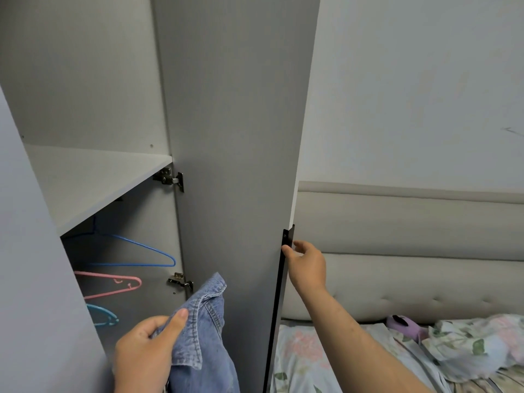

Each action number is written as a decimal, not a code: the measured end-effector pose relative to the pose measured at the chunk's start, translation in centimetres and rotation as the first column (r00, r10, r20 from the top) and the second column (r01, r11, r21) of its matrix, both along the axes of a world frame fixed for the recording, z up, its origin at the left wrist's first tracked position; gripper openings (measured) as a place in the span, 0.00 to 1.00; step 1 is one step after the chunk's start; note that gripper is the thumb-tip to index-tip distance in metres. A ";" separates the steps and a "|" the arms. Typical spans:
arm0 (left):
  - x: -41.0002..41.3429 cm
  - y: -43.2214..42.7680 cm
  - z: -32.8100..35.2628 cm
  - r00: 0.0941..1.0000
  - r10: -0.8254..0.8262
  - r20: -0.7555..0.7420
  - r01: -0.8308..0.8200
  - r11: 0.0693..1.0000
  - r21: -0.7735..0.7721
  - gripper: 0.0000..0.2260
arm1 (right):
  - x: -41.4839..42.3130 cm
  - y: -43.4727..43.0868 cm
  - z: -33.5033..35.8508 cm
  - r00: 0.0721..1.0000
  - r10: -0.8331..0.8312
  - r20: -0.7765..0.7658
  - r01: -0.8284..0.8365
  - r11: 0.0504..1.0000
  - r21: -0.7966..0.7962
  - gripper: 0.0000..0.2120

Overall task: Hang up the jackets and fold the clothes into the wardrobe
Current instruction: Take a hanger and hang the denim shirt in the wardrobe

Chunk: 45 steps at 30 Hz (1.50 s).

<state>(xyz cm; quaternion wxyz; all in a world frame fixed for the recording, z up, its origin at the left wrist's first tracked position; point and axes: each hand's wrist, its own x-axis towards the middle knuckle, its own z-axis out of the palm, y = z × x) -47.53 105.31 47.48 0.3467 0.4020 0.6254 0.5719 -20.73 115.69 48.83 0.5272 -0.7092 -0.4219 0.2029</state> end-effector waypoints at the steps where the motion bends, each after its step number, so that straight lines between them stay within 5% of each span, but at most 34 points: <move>1: -0.2 0.0 -0.1 1.000 0.008 0.016 -0.008 1.000 0.004 0.11 | -0.6 -0.7 0.2 0.998 -0.050 0.036 0.050 0.999 0.015 0.17; 3: -0.4 0.1 -0.2 0.999 0.021 0.041 -0.022 1.000 0.008 0.11 | -3.1 -2.6 0.6 0.993 -0.061 0.099 0.048 0.990 0.129 0.11; 5: -0.5 0.3 -0.3 0.998 0.040 0.052 -0.041 0.999 0.017 0.11 | -6.5 -5.1 0.2 0.973 0.194 0.127 -0.213 0.963 0.166 0.06; 7: -0.8 0.4 -0.4 0.995 0.063 0.076 -0.066 0.997 0.027 0.10 | -10.6 -7.6 -0.3 0.822 0.569 0.011 -0.569 0.821 0.040 0.11; 9: -1.0 0.4 -0.5 0.993 0.040 0.114 -0.045 0.998 0.042 0.09 | -13.6 -9.2 -0.8 0.639 0.739 -0.213 -0.758 0.653 -0.009 0.10; 14: -2.3 0.3 -0.4 0.974 -0.076 0.213 0.053 0.992 0.112 0.11 | -16.5 -9.4 -0.2 0.563 0.661 -0.497 -0.728 0.681 0.080 0.13; 19: -4.0 0.1 -0.7 0.958 -0.179 0.226 0.150 0.979 0.139 0.11 | -19.5 -9.4 0.4 0.686 0.577 -0.442 -0.613 0.786 0.075 0.18; 21: -4.3 0.0 -1.0 0.922 -0.185 0.341 0.141 0.979 0.148 0.09 | -20.2 -9.3 0.2 0.711 0.549 -0.440 -0.579 0.812 0.076 0.11; 23: -4.9 0.2 -1.2 0.863 -0.160 0.479 0.100 0.984 0.148 0.08 | -20.9 -8.8 0.0 0.734 0.544 -0.405 -0.556 0.825 0.101 0.17; 27: -5.3 1.1 -1.1 0.774 -0.134 0.619 0.048 0.987 0.154 0.18 | -22.1 -7.5 -0.1 0.779 0.541 -0.317 -0.529 0.838 0.132 0.11; 33: -5.0 3.1 -1.7 0.806 -0.109 0.581 0.013 0.986 0.168 0.23 | -21.7 -4.3 -1.0 0.582 0.651 -0.486 -0.692 0.711 0.123 0.11; 41: -2.8 8.4 -3.0 0.752 0.060 0.657 -0.156 0.984 0.089 0.21 | -19.6 2.0 -2.5 0.308 0.841 -0.444 -0.882 0.428 0.199 0.17; 45: -2.1 9.2 -3.7 0.746 0.125 0.654 -0.184 0.983 0.022 0.20 | -18.3 4.1 -4.0 0.251 0.852 -0.460 -0.919 0.359 0.164 0.18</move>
